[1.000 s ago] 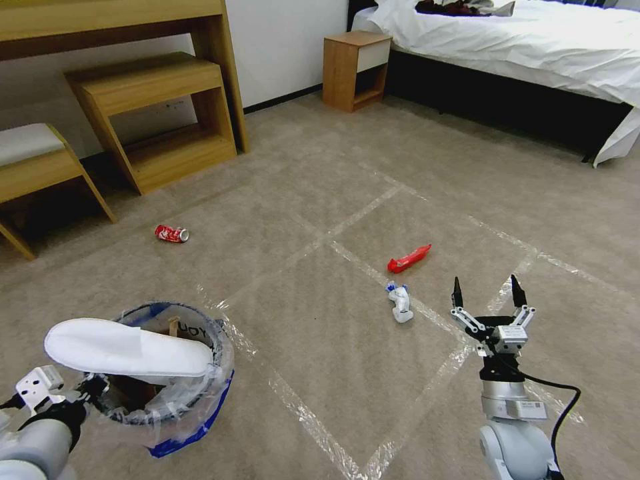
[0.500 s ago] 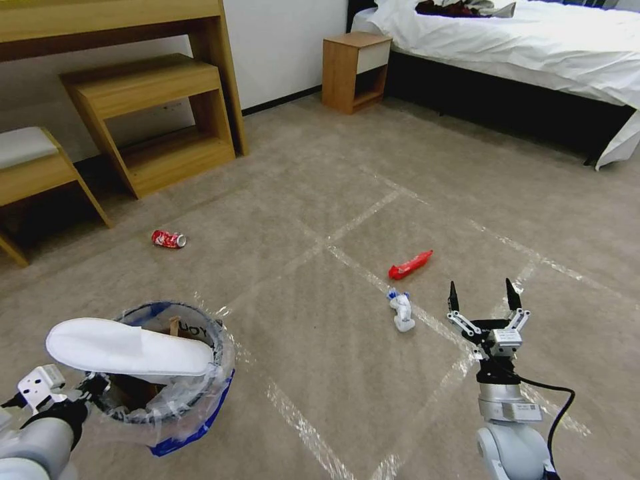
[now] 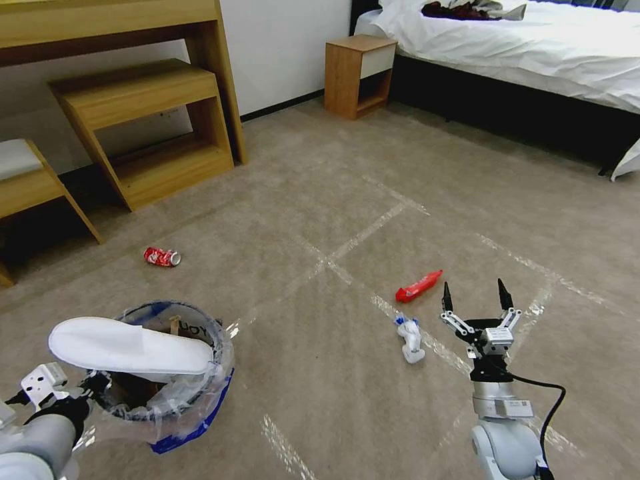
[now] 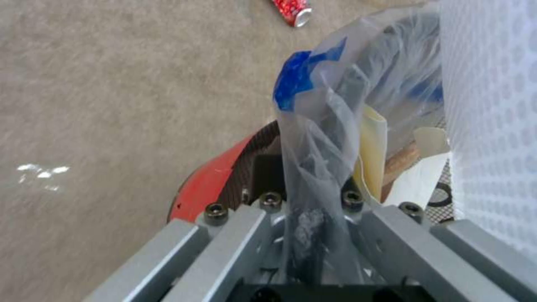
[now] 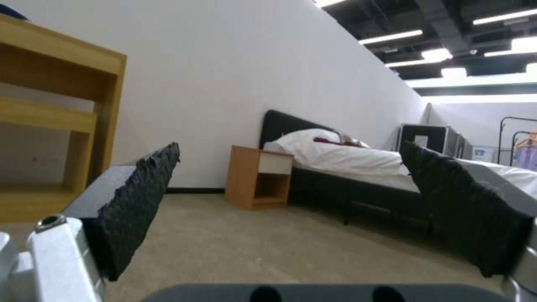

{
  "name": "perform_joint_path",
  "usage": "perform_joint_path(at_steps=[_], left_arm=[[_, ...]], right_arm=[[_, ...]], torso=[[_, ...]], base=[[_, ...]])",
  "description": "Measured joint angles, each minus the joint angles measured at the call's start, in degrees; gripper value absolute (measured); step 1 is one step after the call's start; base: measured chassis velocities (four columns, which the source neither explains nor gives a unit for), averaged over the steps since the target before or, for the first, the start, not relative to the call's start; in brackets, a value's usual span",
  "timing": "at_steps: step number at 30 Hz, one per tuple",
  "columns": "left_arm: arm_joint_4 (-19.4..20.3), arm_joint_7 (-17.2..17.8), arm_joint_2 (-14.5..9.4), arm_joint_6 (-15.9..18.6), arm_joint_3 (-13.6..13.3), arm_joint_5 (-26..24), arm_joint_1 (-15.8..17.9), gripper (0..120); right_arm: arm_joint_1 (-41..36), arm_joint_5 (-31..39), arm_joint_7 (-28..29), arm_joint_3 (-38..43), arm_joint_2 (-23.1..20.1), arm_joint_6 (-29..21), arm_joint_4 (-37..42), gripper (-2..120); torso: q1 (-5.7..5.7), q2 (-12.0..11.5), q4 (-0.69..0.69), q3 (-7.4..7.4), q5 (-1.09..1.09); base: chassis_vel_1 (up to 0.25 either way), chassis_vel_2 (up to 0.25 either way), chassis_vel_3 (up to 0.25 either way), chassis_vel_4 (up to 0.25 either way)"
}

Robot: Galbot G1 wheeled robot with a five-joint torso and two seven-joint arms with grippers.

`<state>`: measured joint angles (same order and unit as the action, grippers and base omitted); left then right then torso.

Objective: Pick up the trash bin and place the garbage on the floor into it.

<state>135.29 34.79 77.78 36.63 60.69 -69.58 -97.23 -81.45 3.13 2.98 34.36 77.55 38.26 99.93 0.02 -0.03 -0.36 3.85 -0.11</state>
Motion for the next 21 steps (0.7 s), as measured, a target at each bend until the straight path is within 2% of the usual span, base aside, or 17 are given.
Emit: perform_joint_path(at_steps=[10,21], left_arm=[[-0.3,0.0,-0.2,0.0,-0.1,0.0,0.3,0],[-0.4,0.0,-0.6,-0.1,0.2,-0.2,0.3,0]], right_arm=[[0.0,-0.2,-0.3,-0.2,0.3,0.3,-0.6,100],[0.1,-0.4,-0.7,-0.5,0.6,0.6,-1.0,100]], torso=[[0.00,0.0,0.00,0.00,0.01],[0.00,0.0,-0.01,0.00,0.02]], base=[[-0.170,0.169,0.165,-0.172],[-0.217,0.197,0.217,-0.210]])
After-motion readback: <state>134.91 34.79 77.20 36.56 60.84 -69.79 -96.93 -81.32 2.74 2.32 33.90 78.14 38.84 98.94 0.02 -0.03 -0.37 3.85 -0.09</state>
